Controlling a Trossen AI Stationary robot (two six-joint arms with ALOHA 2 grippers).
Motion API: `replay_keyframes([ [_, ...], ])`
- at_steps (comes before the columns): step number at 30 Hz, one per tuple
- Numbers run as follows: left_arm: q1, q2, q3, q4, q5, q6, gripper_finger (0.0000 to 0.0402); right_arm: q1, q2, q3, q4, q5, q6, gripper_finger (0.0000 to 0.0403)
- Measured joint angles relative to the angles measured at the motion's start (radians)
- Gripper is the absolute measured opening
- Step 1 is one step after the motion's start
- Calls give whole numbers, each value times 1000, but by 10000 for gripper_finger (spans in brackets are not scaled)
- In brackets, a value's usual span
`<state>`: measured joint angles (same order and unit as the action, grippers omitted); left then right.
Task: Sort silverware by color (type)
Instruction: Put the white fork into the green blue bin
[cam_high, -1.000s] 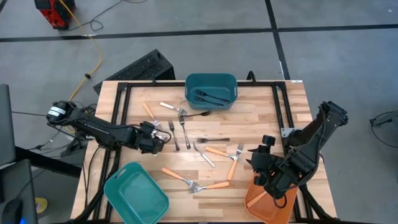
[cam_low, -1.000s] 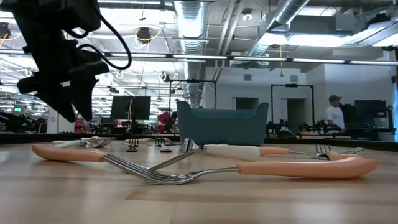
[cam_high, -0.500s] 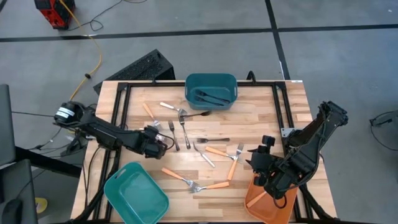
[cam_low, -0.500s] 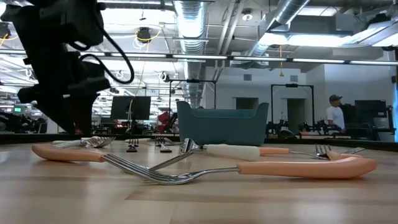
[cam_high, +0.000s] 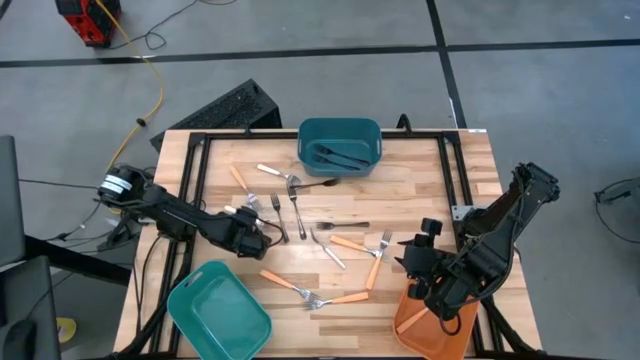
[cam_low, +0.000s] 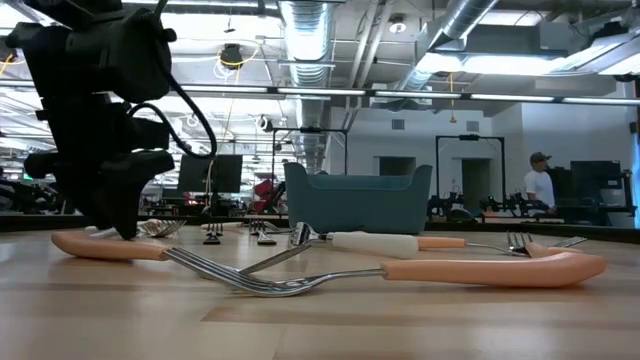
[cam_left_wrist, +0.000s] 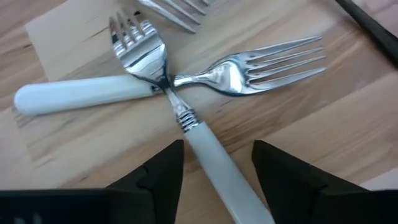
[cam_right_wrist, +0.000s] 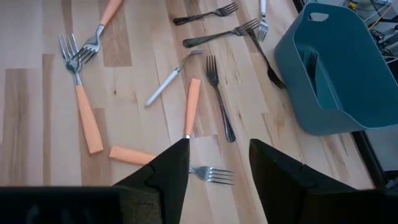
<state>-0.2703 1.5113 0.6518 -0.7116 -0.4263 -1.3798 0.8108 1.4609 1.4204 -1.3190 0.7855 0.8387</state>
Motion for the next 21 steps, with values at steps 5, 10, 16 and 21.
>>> replay_keyframes([
  [5,0,9,0,18,4,19,130,0,0,0,10,-1,0,193],
  [10,0,11,-1,31,8,33,78,0,0,0,17,-1,-1,193],
  [16,0,11,-2,35,8,48,32,0,0,0,19,-1,-1,193],
  [21,-11,-2,-2,40,4,47,31,0,0,0,19,-1,-1,193],
])
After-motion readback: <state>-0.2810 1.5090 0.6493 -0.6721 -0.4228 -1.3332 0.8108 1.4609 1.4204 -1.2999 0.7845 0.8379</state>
